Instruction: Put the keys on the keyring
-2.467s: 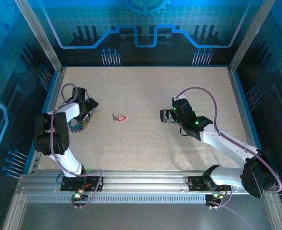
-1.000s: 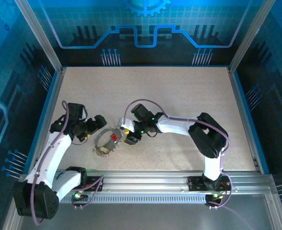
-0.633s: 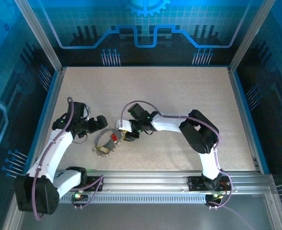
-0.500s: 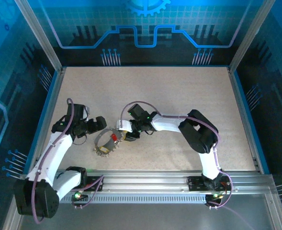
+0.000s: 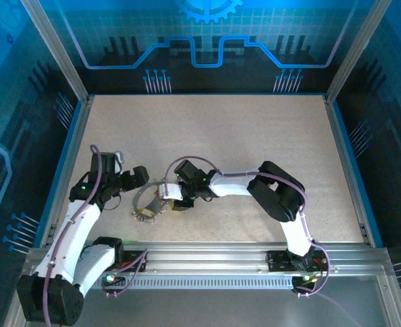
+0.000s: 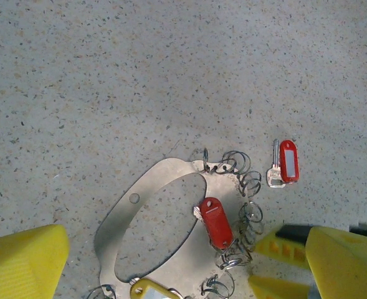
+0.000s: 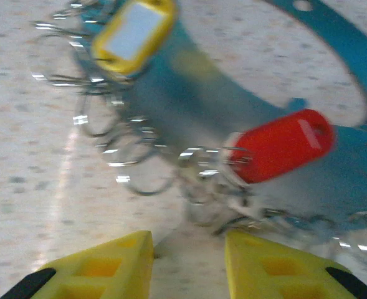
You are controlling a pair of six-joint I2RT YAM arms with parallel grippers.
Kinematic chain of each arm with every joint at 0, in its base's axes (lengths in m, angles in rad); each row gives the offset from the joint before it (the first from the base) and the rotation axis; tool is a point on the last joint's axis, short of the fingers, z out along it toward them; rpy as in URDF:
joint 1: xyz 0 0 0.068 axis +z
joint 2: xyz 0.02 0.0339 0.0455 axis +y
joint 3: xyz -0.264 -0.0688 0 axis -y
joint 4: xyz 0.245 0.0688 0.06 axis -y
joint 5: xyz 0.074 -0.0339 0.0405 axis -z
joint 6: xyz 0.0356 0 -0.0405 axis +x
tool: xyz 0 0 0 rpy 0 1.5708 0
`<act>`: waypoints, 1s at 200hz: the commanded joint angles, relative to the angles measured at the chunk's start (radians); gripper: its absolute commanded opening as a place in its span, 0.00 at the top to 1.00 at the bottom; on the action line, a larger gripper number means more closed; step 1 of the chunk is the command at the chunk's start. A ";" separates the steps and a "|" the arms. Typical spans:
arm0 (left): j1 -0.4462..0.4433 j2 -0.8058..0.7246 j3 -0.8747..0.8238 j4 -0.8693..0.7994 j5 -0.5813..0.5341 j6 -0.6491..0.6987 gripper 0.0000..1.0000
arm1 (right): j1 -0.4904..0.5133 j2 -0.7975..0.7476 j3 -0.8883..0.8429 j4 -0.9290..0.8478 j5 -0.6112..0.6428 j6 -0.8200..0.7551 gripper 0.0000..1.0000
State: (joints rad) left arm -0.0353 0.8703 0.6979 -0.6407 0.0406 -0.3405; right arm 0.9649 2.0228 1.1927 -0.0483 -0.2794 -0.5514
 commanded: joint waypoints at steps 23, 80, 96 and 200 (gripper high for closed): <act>0.008 0.001 -0.021 0.026 0.006 0.009 0.01 | 0.036 -0.113 -0.154 0.124 -0.077 0.114 0.62; 0.008 0.000 -0.026 0.040 0.013 0.005 0.01 | -0.062 -0.206 -0.296 0.313 -0.001 0.201 0.61; 0.008 -0.013 -0.037 0.052 0.016 0.001 0.01 | -0.085 -0.189 -0.275 0.314 -0.004 0.215 0.61; 0.006 -0.099 -0.084 0.105 0.027 -0.011 0.01 | -0.027 -0.017 -0.265 0.523 -0.039 0.405 0.64</act>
State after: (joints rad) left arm -0.0353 0.7872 0.6308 -0.5556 0.0490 -0.3408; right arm 0.9413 1.9762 0.9310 0.3885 -0.3115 -0.2005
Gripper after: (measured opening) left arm 0.989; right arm 0.358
